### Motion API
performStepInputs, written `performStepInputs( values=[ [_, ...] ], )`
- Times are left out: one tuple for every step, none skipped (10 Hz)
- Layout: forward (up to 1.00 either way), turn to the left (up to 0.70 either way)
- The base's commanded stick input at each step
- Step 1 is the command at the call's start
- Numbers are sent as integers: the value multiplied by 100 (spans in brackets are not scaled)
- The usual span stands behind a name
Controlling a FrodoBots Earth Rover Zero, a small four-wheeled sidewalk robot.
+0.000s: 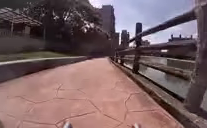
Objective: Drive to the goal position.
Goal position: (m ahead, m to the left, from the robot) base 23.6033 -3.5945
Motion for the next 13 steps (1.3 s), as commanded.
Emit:
performStepInputs(
  values=[
    [70,0],
    [70,0],
    [70,0],
    [70,0],
    [70,0],
    [70,0],
    [70,0],
    [70,0],
    [70,0],
    [70,0],
    [70,0],
    [70,0],
    [70,0]
  ],
)
